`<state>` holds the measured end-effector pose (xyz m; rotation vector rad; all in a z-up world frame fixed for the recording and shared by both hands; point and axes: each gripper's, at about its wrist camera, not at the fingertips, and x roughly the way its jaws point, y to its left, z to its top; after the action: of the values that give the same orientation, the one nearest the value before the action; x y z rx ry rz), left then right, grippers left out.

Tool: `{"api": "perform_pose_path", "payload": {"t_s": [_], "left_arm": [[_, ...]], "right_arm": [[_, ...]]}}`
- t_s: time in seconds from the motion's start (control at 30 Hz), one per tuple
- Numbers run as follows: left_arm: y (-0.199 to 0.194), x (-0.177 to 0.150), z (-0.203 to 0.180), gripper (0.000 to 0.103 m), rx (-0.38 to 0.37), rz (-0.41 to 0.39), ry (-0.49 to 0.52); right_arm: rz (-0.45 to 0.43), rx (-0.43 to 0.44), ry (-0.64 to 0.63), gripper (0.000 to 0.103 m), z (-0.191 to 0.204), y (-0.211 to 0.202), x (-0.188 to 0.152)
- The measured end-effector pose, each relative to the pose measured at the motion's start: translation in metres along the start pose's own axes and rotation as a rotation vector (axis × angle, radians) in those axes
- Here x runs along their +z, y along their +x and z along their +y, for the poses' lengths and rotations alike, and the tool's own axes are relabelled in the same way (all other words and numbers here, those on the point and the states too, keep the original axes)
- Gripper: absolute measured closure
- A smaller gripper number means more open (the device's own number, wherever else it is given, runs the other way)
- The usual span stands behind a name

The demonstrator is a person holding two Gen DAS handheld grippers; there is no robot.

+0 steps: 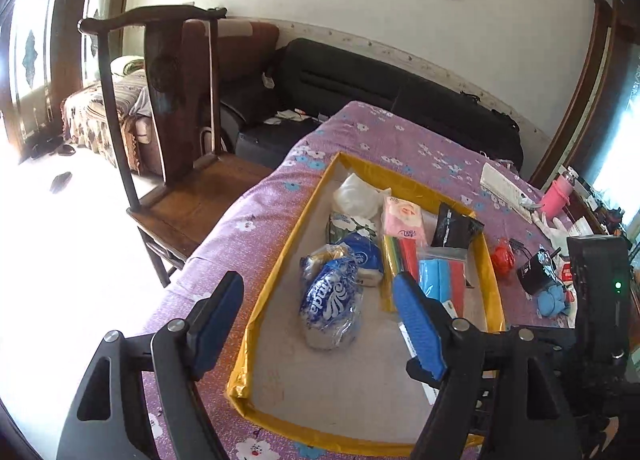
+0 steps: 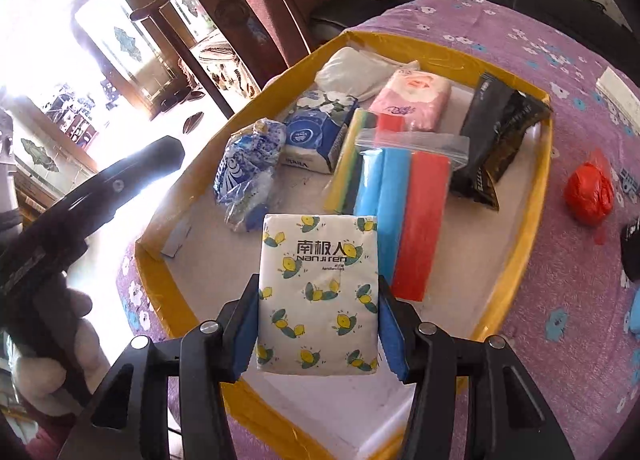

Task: Organize soft objects
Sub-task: 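Carry blue-white bag into tray with left tool while right tool carries floral tissue pack, then open both tools and move them back over the table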

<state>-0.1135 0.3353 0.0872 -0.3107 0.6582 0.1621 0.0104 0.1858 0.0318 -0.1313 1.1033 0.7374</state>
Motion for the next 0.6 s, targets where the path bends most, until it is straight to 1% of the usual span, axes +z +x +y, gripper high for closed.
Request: {"api": "perform_pose_path", "payload": {"t_s": [0.03,0.1,0.17,0.23,0.3,0.33,0.4,0.47,0.6], "left_arm": [[-0.006,-0.001,-0.002,0.027,0.019,-0.039,0.01],[-0.024,-0.008,-0.011,0.027,0.064,-0.144,0.057],[-0.042,-0.016,-0.025,0.022,0.126,-0.26,0.127],[-0.059,-0.026,-0.041,0.013,0.186,-0.38,0.194],[-0.073,-0.034,-0.055,0.008,0.221,-0.468,0.248],[-0.078,-0.037,-0.061,0.005,0.233,-0.502,0.267],[-0.087,-0.043,-0.071,0.004,0.251,-0.553,0.3],[-0.092,-0.047,-0.081,0.003,0.264,-0.581,0.328],[-0.097,-0.054,-0.1,0.003,0.276,-0.608,0.382]], "right_arm": [[-0.008,-0.001,-0.011,0.044,0.003,0.003,0.001],[-0.019,-0.005,-0.03,0.034,0.008,0.005,0.002],[-0.04,-0.002,-0.039,0.031,0.01,0.001,0.0],[-0.057,-0.01,-0.042,0.031,0.01,-0.004,-0.001],[-0.081,-0.017,-0.035,0.031,0.008,-0.015,-0.004],[-0.09,-0.02,-0.028,0.031,0.006,-0.02,-0.005],[-0.113,-0.023,-0.009,0.03,-0.002,-0.032,-0.008],[-0.132,-0.022,0.007,0.029,-0.009,-0.043,-0.013],[-0.169,-0.03,0.035,0.028,-0.025,-0.066,-0.026]]}}
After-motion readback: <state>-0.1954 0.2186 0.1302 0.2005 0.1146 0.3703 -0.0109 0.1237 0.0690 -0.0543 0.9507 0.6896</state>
